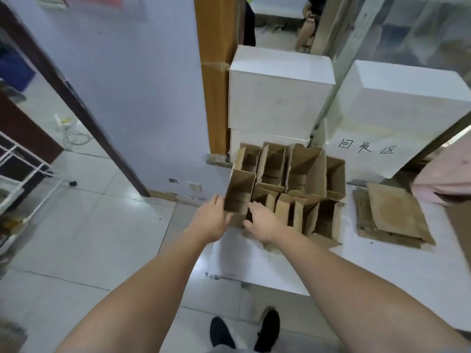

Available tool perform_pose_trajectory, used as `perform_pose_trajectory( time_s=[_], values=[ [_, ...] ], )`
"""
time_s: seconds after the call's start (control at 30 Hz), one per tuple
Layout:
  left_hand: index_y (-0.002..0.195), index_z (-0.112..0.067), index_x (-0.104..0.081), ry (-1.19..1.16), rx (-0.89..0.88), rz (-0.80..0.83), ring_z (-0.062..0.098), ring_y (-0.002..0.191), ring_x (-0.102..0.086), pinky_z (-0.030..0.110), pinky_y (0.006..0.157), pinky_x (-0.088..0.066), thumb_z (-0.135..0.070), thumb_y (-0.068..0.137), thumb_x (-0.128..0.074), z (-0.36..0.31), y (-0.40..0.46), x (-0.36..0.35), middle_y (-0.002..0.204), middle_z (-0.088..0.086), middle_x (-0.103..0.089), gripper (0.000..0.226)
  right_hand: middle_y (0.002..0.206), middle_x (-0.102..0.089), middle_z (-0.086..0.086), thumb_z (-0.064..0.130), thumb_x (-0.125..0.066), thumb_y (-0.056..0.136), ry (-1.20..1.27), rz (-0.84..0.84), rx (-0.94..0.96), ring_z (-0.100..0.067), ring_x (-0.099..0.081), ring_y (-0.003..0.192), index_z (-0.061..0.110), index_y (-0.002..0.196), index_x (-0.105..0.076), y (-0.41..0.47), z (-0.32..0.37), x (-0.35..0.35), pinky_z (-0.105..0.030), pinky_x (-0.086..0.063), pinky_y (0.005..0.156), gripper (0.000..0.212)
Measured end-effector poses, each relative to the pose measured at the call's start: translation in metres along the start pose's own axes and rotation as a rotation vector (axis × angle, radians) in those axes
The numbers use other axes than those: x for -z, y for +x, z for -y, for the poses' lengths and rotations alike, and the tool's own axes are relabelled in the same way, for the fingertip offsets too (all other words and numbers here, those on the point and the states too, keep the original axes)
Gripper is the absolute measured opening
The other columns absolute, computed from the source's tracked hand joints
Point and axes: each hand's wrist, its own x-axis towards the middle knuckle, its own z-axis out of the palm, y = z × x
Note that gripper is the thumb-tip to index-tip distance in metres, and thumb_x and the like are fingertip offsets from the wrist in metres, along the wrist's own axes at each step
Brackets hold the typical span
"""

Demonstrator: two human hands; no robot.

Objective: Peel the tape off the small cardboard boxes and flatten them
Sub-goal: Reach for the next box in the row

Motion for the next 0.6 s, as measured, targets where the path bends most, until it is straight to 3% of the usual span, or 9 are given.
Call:
perform_pose_trajectory(
  time_s=[0.07,0.17,0.3,0.47,0.6],
  values=[
    [0.154,-0.016,-0.034,-0.128,0.002,0.013,0.030,0.137,-0.049,0.043,0.114,-0.041,-0.038,0.104,-0.057,0.008,0.009,-0.008,0.151,0.008,-0.047,0.059,0.157,-0.041,-0.010,0.031,-0.052,0.101,0.015,-0.019,-0.012,-0.028,-0.034,0.146,0.011,0.155,-0.034,0.006,0.001,-0.007,-0.042,-0.031,0.121,0.060],
    [0.159,-0.018,-0.027,-0.316,0.015,0.048,0.030,0.137,-0.050,0.037,0.112,-0.039,-0.025,0.104,-0.060,0.015,0.016,-0.018,0.155,0.009,-0.046,0.065,0.157,-0.041,-0.007,0.033,-0.053,0.099,0.048,-0.043,-0.033,-0.027,-0.033,0.147,0.016,0.154,-0.034,0.017,-0.001,-0.021,-0.043,-0.031,0.121,0.061],
    [0.165,-0.035,-0.014,-0.302,-0.038,0.095,0.028,0.144,-0.045,0.040,0.116,-0.039,-0.020,0.107,-0.052,0.021,0.023,-0.026,0.166,0.004,-0.035,0.071,0.167,-0.024,-0.005,0.030,-0.048,0.104,0.032,-0.047,-0.034,-0.024,-0.014,0.156,0.013,0.161,-0.022,0.019,0.004,-0.026,-0.039,-0.018,0.126,0.065],
    [0.157,-0.034,-0.038,-0.244,-0.043,0.064,0.029,0.142,-0.047,0.046,0.115,-0.043,-0.021,0.107,-0.046,0.032,0.024,-0.038,0.161,0.004,-0.041,0.052,0.169,-0.018,-0.005,0.030,-0.046,0.105,0.057,-0.072,-0.018,-0.021,-0.009,0.157,0.012,0.161,-0.019,0.020,0.009,-0.033,-0.036,-0.014,0.127,0.065],
    [0.161,-0.044,-0.013,-0.302,-0.039,0.044,0.028,0.134,-0.056,0.050,0.109,-0.049,-0.021,0.107,-0.049,0.034,0.017,-0.038,0.157,0.002,-0.048,0.069,0.169,-0.015,-0.004,0.029,-0.046,0.105,0.059,-0.087,-0.009,-0.019,-0.007,0.157,0.014,0.162,-0.017,0.017,0.011,-0.035,-0.037,-0.014,0.127,0.065]
  ],
)
